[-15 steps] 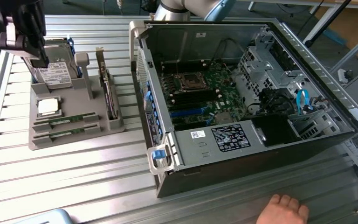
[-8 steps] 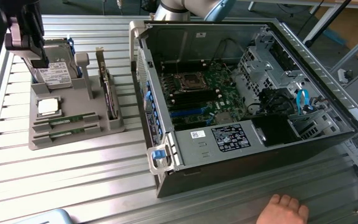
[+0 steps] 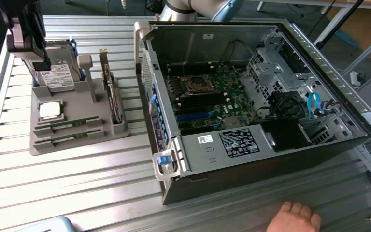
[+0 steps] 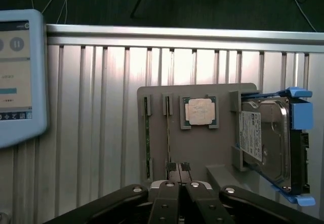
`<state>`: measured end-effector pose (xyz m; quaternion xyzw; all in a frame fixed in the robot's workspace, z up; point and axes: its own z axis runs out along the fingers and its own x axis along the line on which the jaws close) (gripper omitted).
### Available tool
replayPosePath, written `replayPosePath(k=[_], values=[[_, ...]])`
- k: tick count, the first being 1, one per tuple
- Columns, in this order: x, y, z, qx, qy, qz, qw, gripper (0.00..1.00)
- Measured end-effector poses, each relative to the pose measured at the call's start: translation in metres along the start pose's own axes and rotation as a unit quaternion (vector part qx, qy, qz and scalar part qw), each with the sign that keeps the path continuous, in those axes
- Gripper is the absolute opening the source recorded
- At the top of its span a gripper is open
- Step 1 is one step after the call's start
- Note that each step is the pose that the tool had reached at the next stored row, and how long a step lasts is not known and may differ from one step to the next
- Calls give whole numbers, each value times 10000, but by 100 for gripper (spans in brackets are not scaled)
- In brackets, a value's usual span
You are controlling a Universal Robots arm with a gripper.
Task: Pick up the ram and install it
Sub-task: 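Pick up the ram and move it above insertion slot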
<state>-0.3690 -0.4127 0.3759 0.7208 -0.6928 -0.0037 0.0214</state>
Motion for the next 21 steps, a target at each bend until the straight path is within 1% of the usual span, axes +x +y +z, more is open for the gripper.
replayPosePath(k=[3, 4, 5, 14, 21], values=[[0, 3, -1, 71, 3, -5, 10000, 11], [1, 3, -1, 87, 4, -7, 10000, 11], [1, 3, 0, 94, 4, -8, 10000, 11], [0, 3, 9, 95, 4, -7, 10000, 11], [1, 0, 115, 94, 4, -7, 10000, 11]])
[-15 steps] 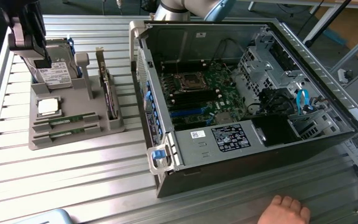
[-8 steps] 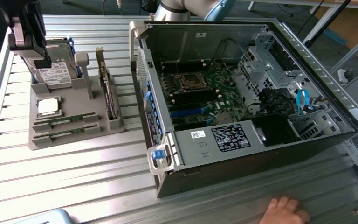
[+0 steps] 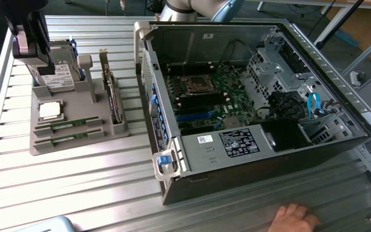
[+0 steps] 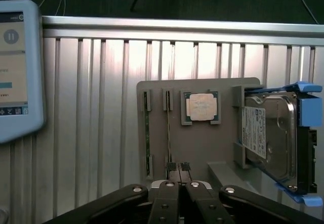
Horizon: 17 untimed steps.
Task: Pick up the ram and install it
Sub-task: 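Pick up the ram and move it above insertion slot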
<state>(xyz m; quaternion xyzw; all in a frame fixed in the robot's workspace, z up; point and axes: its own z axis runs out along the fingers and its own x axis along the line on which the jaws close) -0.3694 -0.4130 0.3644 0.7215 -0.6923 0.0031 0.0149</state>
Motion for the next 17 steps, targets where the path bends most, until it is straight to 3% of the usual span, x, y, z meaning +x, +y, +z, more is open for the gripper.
replayPosePath(k=[4, 17], values=[[0, -1, 66, 0, 0, 0, 10000, 11], [-1, -2, 125, 0, 0, 0, 10000, 11]])
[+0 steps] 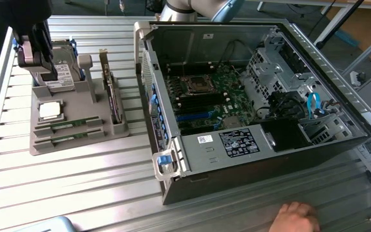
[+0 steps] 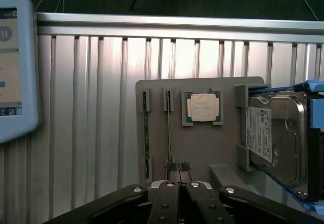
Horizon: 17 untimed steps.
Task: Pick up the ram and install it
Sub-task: 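Pick up the ram and move it above insertion slot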
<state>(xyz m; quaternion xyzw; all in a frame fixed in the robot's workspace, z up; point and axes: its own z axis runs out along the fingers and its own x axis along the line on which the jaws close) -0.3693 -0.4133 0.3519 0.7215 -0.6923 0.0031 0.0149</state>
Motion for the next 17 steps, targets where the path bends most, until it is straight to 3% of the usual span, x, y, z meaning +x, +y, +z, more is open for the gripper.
replayPosePath(k=[7, 17], values=[[-2, -1, 80, 0, 0, 0, 10000, 11], [28, 0, 84, 0, 1, 0, 10000, 11]])
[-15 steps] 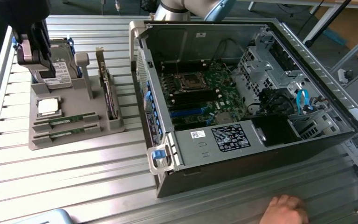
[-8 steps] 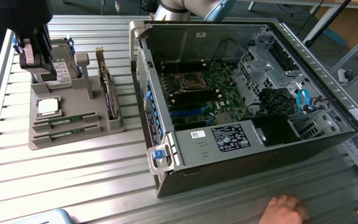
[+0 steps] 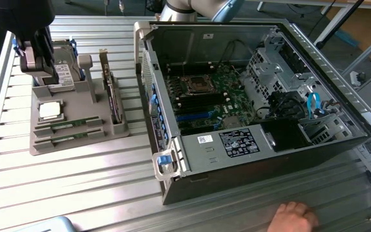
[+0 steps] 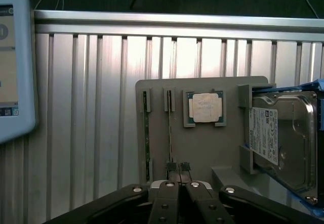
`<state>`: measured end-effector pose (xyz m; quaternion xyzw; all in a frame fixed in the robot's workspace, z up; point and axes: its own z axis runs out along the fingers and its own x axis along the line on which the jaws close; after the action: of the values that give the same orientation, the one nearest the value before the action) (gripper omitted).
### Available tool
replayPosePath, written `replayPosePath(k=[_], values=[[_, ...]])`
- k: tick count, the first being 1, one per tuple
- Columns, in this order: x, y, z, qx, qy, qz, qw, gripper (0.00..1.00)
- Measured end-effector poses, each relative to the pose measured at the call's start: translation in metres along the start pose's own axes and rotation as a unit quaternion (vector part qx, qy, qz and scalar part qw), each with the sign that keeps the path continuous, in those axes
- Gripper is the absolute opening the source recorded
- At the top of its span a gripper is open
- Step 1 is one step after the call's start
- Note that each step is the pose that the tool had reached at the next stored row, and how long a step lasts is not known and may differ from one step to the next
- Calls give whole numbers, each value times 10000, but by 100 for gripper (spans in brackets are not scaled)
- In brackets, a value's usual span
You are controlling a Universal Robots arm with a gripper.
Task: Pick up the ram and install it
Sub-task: 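Pick up the ram and move it above insertion slot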
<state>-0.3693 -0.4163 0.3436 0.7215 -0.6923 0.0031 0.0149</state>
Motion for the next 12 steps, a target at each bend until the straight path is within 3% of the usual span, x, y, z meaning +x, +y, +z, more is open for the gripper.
replayPosePath(k=[4, 12], values=[[58, 2, 2, 0, 0, 0, 10000, 11], [70, 3, 32, 0, 0, 0, 10000, 11]])
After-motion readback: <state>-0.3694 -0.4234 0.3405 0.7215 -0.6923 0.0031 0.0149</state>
